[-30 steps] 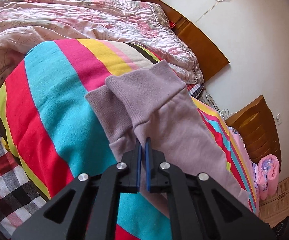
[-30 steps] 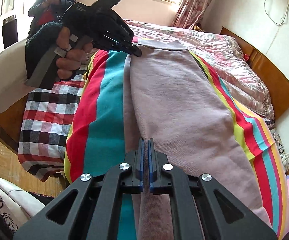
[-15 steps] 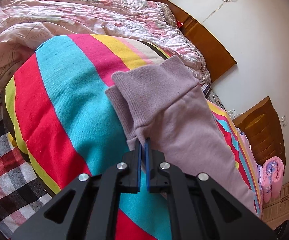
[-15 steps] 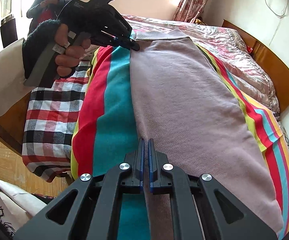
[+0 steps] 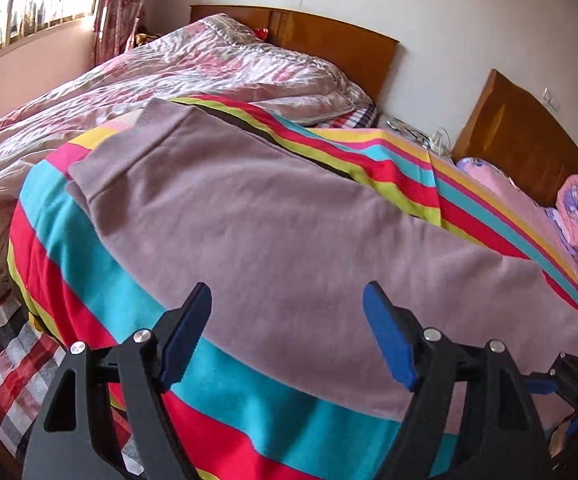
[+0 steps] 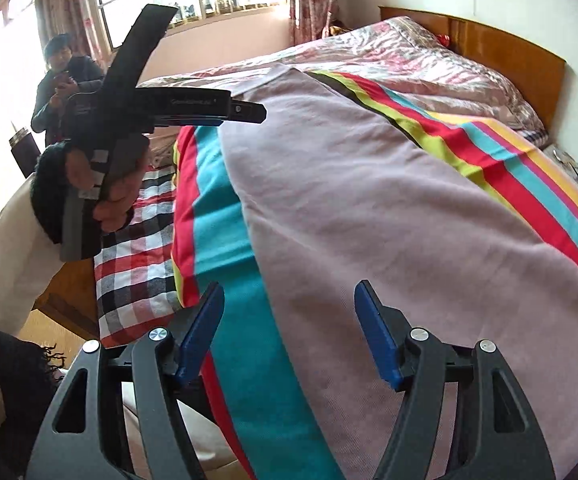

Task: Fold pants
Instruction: 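Open both tools and withdraw them above the folded pants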

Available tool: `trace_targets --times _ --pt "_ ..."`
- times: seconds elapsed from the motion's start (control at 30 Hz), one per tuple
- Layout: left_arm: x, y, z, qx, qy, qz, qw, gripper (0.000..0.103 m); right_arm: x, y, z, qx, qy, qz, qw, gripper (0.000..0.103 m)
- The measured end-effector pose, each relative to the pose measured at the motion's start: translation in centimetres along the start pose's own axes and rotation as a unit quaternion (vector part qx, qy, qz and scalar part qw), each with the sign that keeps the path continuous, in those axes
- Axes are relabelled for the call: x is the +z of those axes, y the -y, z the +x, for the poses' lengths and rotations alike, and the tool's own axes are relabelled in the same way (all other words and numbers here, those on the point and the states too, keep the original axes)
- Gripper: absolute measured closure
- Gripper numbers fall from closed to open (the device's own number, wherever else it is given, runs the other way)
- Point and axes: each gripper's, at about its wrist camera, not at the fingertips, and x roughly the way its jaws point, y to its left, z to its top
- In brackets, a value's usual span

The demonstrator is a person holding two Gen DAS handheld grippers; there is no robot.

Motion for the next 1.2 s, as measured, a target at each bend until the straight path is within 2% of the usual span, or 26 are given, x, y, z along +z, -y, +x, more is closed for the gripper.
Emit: trace_targets --times 0.03,0.07,0.13,0.2,0.27,0.33,0.4,0.47,0.5,0.57,0.63,0.7,0.73,0.77,0.83,0.87,0.93,0.97,1.03,1.1,1.13,1.17,1.2 --pt "-0.7 0.9 1.4 0.013 -0.017 0.018 0.9996 0.025 -0.7 0.3 0.5 0.010 -0.019 0.009 1.000 0.038" --pt "-1.3 1.2 2.6 0.030 -0.026 0.027 0.9988 0.025 -1.4 0.0 0.2 0.005 -0.008 -0.002 1.000 0.036" --pt "-1.7 1.3 3.5 0.042 -0.017 0.044 0.9980 0.021 -2.5 -0.4 -0.3 0.005 -0.012 -0.008 1.000 0.035" --pt "-1.3 1.4 3.5 0.044 -0.027 0.038 0.9980 0.021 -3.0 0.0 -1.2 0.019 -0.021 0.003 1.000 0.035" --pt "-0.1 1.7 2.4 0.045 -0.027 0.011 0.9985 0.023 -3.0 1.4 -3.1 0.023 0.000 0.024 0.999 0.035" --pt "1.6 3.8 0.4 0.009 0.005 0.025 0.9996 0.021 -2.6 4.2 -5.4 -0.002 0.042 0.052 0.998 0.033" --pt "3.1 7.4 0.4 -0.029 0.002 0.068 0.9973 0.018 -2.4 8.2 -6.6 -0.054 0.063 0.096 0.992 0.030" --pt "4.2 11.1 2.6 -0.082 -0.034 0.098 0.9912 0.015 -2.8 12.0 -7.1 -0.109 0.052 0.141 0.983 0.030" --pt "4.5 12.7 4.2 -0.096 -0.056 0.108 0.9879 0.015 -3.2 13.8 -7.3 -0.125 0.050 0.159 0.978 0.029" --pt "4.7 15.5 7.6 -0.116 -0.095 0.116 0.9819 0.015 -4.8 16.5 -8.0 -0.155 0.034 0.197 0.968 0.029" --pt "4.3 17.6 10.5 -0.123 -0.116 0.125 0.9776 0.015 -6.9 18.2 -8.8 -0.202 0.009 0.211 0.956 0.024" --pt "4.1 18.7 12.6 -0.089 -0.107 0.135 0.9810 0.013 -9.8 20.1 -9.8 -0.211 -0.003 0.244 0.946 0.023" --pt "4.0 19.0 13.1 -0.081 -0.093 0.140 0.9825 0.006 -11.0 20.4 -11.0 -0.203 0.017 0.248 0.947 0.025" --pt "3.9 19.3 13.6 -0.073 -0.087 0.144 0.9830 0.004 -12.1 20.7 -12.1 -0.198 0.025 0.258 0.945 0.025" --pt "3.8 20.4 13.9 -0.037 -0.083 0.158 0.9832 0.004 -13.7 20.5 -14.9 -0.230 0.043 0.271 0.934 0.024" --pt "3.9 20.8 13.4 -0.021 -0.073 0.154 0.9851 0.006 -14.5 20.2 -16.7 -0.242 0.066 0.271 0.929 0.023" --pt "3.7 22.0 11.0 -0.035 -0.037 0.142 0.9885 0.007 -16.5 20.3 -19.9 -0.257 0.104 0.286 0.917 0.016" --pt "3.4 23.1 9.9 -0.044 -0.020 0.146 0.9881 0.007 -17.6 20.7 -21.0 -0.272 0.107 0.299 0.909 0.015" --pt "1.9 26.9 8.4 -0.059 -0.006 0.181 0.9816 0.006 -20.2 21.8 -22.0 -0.295 0.082 0.326 0.894 0.015" --pt "-0.7 31.5 8.2 -0.086 -0.010 0.250 0.9644 0.006 -22.9 23.4 -22.0 -0.315 0.036 0.359 0.878 0.015" --pt "-1.8 33.2 8.4 -0.090 -0.012 0.277 0.9567 0.006 -24.1 23.9 -22.2 -0.311 0.029 0.367 0.876 0.015" --pt "-2.8 34.5 9.0 -0.091 -0.020 0.293 0.9516 0.006 -24.7 23.6 -23.0 -0.302 0.049 0.360 0.881 0.015" --pt "-3.6 35.3 9.9 -0.090 -0.033 0.300 0.9490 0.006 -25.2 23.2 -23.7 -0.297 0.062 0.364 0.881 0.016"
